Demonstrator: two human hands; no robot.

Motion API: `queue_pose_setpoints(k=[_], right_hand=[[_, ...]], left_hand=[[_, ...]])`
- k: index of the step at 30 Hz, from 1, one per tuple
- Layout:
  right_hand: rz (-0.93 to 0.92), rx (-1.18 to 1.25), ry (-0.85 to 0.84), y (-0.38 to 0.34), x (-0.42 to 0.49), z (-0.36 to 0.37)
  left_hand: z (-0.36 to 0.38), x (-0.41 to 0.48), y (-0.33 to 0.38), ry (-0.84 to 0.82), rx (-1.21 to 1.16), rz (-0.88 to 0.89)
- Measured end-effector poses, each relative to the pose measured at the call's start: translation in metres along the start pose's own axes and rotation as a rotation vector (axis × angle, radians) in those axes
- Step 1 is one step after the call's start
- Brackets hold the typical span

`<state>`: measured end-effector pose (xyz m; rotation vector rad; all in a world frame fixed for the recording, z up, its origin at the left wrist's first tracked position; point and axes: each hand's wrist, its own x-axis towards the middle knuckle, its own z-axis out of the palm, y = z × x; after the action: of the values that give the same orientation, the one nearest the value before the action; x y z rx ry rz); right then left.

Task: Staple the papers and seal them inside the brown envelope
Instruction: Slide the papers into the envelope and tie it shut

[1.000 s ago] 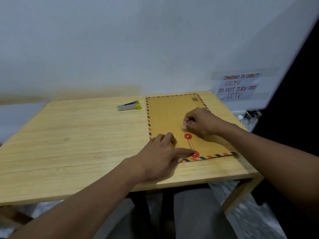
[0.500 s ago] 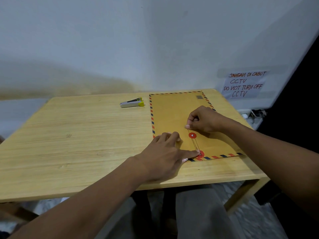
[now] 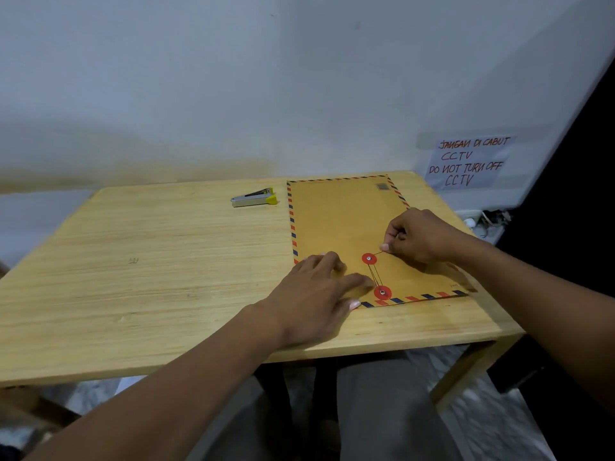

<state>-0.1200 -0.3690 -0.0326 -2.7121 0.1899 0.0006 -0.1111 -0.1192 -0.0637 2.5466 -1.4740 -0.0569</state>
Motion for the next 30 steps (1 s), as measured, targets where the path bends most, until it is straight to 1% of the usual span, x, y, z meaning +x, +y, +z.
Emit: queue_pose_setpoints(k=[3, 5, 8, 13, 15, 18, 21, 24, 30], right_hand=[[-0.061, -0.037, 0.012, 0.006, -0.029, -0.002], [-0.113, -0.085, 0.044, 0.007, -0.047, 0.001], [-0.227, -0.291, 0.108, 0.004, -0.068, 0.005], [-0.522, -0.578, 0.195, -0.001, -0.093, 0.018], [-0.529, -0.633, 0.199, -0.002, -0.096, 0.023], [-0.543, -0.643, 0.195, -0.006, -0.097, 0.023], [-0.597, -0.588, 0.206, -0.015, -0.098, 0.025], [-0.611, -0.577, 0.183, -0.023, -0.097, 0.029], [-0.552, -0.443, 0.112, -0.034, -0.078, 0.030]], left_hand=[[0.005, -0.001, -0.003, 0.048, -0.050, -0.026], [0.006, 0.000, -0.004, 0.050, -0.075, -0.037], [0.006, 0.002, -0.003, 0.042, -0.104, -0.066], [0.006, 0.006, -0.002, 0.008, -0.119, -0.093], [0.006, 0.007, -0.002, 0.003, -0.125, -0.101], [0.006, 0.007, -0.001, 0.008, -0.131, -0.102], [0.006, 0.007, -0.001, 0.027, -0.139, -0.097], [0.007, 0.007, -0.001, 0.040, -0.151, -0.086], [0.004, 0.006, -0.006, 0.070, -0.229, -0.096]])
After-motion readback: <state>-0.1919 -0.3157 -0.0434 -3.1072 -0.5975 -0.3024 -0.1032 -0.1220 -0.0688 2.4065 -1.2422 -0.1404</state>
